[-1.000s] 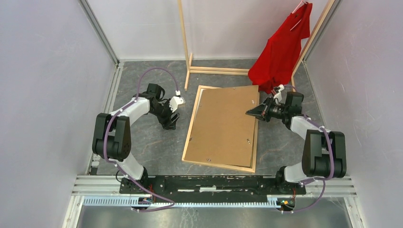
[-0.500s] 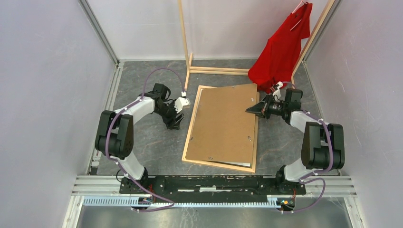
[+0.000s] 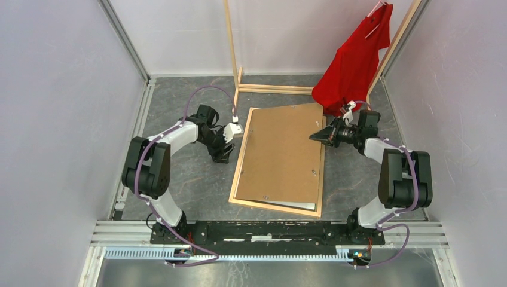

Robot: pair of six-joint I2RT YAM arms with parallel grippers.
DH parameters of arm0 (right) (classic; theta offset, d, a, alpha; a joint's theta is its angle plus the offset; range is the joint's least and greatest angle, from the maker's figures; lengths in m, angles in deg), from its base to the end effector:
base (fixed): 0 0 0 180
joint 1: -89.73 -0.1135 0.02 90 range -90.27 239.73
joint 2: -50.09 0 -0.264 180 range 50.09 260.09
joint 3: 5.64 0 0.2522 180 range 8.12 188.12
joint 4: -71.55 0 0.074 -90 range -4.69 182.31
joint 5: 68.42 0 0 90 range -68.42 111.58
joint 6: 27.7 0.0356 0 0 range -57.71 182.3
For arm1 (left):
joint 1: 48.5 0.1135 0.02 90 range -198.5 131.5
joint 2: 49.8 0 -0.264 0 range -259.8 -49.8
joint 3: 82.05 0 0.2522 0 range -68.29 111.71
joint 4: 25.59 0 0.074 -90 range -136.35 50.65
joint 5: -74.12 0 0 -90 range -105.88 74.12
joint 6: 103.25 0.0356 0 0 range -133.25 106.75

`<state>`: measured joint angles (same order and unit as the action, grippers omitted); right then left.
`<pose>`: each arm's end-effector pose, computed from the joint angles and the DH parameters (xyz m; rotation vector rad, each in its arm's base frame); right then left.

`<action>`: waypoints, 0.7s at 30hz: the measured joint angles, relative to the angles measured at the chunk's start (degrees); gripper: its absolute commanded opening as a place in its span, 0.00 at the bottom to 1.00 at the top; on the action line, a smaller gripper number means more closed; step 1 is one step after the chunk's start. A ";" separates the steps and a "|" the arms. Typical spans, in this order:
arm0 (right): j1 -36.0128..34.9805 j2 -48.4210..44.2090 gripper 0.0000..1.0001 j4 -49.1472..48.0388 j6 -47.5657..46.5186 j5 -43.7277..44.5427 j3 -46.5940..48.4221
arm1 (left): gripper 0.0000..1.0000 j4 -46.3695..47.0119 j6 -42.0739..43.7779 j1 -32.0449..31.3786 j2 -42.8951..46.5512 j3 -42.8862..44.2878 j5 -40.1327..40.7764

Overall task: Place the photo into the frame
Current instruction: Place the photo frame item in the photo frame.

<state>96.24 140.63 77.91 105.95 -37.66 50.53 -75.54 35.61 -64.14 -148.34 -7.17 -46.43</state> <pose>0.3021 -0.0037 0.1749 0.4146 2.2442 1.5127 0.3030 -0.1036 0.1730 1.5079 2.1939 -0.5866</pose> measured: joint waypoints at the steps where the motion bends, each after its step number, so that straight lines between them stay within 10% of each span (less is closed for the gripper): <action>1: 0.00 0.24 0.00 -0.28 0.02 0.00 -0.02 | 0.70 0.07 -0.02 -0.15 -0.15 0.00 0.04; 21: 0.15 0.46 0.00 -4.13 3.02 -0.04 -4.11 | 0.64 4.85 -1.88 -3.23 -3.02 -0.07 0.42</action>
<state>96.39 141.09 73.78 108.97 -37.70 46.42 -70.68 33.73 -67.38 -151.35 -7.24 -46.01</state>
